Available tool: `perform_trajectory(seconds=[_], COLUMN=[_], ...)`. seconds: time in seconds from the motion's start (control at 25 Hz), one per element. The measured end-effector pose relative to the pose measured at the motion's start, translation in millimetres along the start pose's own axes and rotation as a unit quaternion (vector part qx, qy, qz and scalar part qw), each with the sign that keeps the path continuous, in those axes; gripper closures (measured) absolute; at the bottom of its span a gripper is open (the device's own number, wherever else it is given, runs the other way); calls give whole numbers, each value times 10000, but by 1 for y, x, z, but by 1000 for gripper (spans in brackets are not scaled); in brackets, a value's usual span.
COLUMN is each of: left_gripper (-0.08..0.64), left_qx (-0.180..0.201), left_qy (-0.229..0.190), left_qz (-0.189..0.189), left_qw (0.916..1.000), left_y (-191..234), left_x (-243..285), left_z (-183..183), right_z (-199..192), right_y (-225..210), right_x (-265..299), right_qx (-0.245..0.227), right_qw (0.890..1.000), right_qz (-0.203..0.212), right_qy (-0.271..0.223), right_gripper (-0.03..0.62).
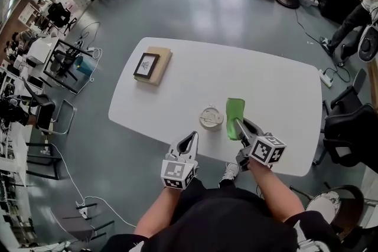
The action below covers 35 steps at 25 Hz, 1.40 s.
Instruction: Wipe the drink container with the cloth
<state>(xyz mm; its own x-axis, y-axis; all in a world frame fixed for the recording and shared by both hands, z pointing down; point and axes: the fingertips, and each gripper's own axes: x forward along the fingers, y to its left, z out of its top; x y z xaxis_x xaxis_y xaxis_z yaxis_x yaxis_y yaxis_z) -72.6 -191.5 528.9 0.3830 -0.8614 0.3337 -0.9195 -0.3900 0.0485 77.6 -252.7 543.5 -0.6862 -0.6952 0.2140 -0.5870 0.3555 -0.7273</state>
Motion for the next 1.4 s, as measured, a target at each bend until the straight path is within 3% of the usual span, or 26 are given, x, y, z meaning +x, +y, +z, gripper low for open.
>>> perform_trajectory(seconds=[0.88,1.4], left_gripper=[551,551], left_qx=[-97,-283], left_qy=[439,533], left_qz=[-376,-526], left_qw=[9983,9968], left_y=[30,30], left_x=[-10,-8], left_z=[-31,-45], right_z=[-48,-86], right_y=[-4,-46], right_x=[27,42], right_qx=[405,637], right_qw=[9979,9912], right_qz=[-405,-967], right_qy=[313,641], right_gripper=[502,502])
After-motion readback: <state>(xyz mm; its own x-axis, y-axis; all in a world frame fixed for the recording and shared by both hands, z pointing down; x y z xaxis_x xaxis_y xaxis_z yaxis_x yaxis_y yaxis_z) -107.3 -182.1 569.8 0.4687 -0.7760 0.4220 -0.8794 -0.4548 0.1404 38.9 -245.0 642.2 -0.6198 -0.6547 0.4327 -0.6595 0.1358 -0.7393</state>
